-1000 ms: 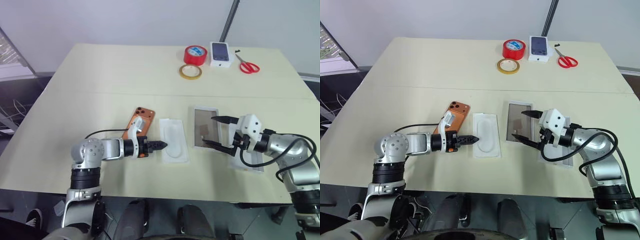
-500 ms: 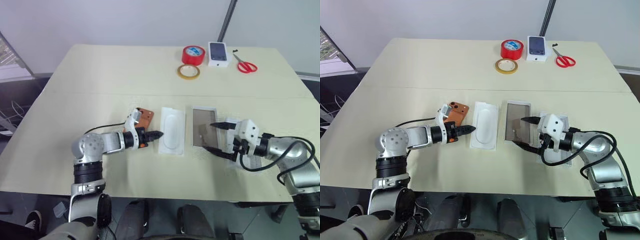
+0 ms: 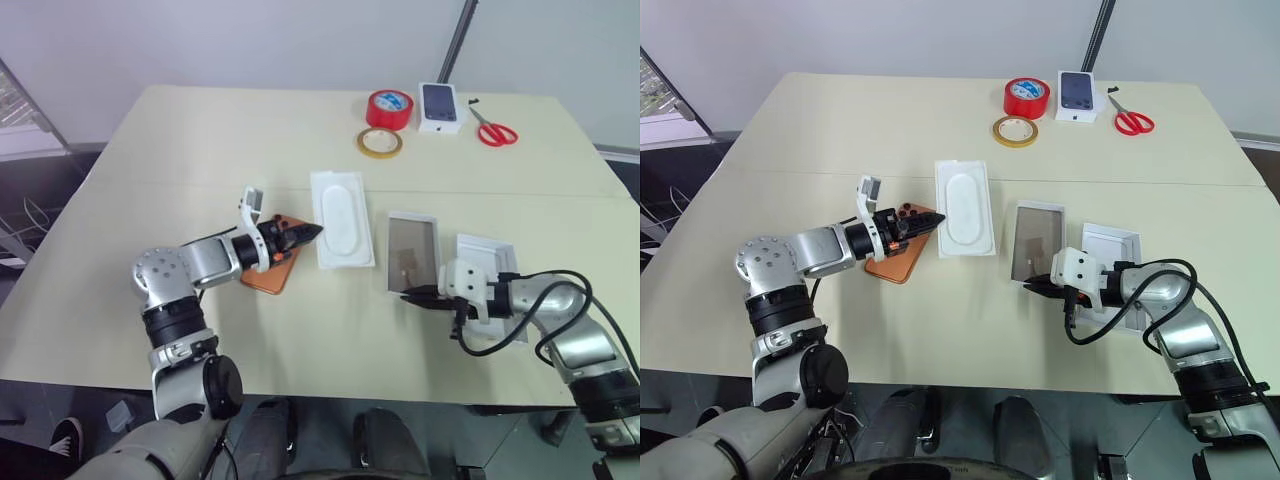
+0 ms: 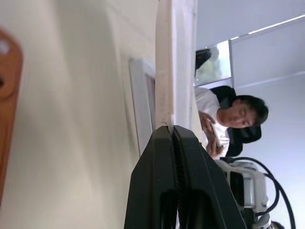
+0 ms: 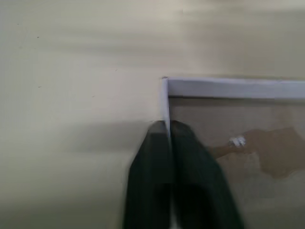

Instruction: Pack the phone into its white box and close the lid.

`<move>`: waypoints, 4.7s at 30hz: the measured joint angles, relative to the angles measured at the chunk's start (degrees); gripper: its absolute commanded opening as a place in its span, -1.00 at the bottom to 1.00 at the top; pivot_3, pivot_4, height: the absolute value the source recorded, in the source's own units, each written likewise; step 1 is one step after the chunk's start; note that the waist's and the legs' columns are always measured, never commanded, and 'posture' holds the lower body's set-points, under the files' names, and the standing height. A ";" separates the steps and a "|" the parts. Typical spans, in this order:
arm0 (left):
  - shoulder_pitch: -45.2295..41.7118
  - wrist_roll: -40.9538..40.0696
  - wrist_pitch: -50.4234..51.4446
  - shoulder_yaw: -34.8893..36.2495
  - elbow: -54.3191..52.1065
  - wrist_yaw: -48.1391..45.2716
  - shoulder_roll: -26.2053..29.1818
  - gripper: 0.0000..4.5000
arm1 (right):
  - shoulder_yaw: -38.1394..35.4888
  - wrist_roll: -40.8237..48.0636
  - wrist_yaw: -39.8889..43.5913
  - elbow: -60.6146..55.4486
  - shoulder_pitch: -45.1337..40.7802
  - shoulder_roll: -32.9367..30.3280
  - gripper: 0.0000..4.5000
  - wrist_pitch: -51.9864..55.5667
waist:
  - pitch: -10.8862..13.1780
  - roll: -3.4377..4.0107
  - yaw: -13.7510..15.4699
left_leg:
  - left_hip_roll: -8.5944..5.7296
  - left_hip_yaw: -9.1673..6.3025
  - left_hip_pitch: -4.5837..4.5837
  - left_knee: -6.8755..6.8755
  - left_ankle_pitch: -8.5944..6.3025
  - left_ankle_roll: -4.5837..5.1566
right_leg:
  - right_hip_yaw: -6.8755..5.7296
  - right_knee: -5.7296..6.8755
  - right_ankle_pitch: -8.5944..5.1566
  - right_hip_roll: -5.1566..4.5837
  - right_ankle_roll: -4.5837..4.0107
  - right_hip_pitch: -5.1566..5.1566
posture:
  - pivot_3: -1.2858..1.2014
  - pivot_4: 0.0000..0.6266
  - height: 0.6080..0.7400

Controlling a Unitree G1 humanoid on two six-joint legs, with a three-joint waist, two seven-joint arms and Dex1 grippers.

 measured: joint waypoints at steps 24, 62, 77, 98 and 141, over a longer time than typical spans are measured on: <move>4.72 -0.53 -6.57 -10.53 -0.47 -4.11 0.76 -1.00 | -4.67 5.89 -2.15 -16.12 9.07 -2.59 0.08 10.59 | 0.08 -0.11 0.16 | -0.03 -0.01 -0.05 -0.01 -0.13 0.20 | 0.04 -0.08 0.02 -0.11 -0.01 0.01 | 0.03 -0.52 0.82; 10.11 10.58 -29.79 -26.50 -11.35 -17.69 17.63 0.53 | 4.49 -7.20 -17.46 -1.87 -7.44 9.27 -0.98 2.71 | 0.12 -0.11 -0.23 | -0.02 0.05 -0.06 -0.10 0.03 -0.05 | 0.10 -0.03 0.02 -0.09 -0.03 -0.15 | 0.03 -0.52 0.82; 16.72 18.77 -44.54 -24.35 -2.48 -24.06 27.46 0.53 | 12.29 -16.01 -13.18 7.58 -13.54 10.16 -0.98 -8.04 | 0.16 -0.08 -0.57 | 0.01 -0.01 -0.09 -0.16 -0.16 0.27 | 0.08 0.03 0.02 -0.12 -0.04 -0.25 | 0.03 -0.52 0.82; 6.81 13.22 -27.56 -20.26 9.19 -26.16 30.78 0.53 | 10.56 -11.72 -10.48 6.22 -13.69 10.72 -0.98 -6.40 | 0.21 -0.12 -1.47 | 0.03 -0.02 -0.12 -0.23 -0.08 0.15 | 0.06 0.11 0.02 -0.08 -0.03 -0.37 | 0.03 -0.52 0.82; -3.70 21.05 -18.68 -32.67 24.66 -44.15 28.83 0.53 | 26.01 -28.97 -21.89 13.12 -28.87 30.16 -0.98 12.39 | 0.08 -0.10 -1.21 | 0.00 0.03 -0.06 -0.07 -0.06 0.14 | 0.05 0.69 -0.01 0.12 -0.01 -0.54 | 0.03 -0.52 0.82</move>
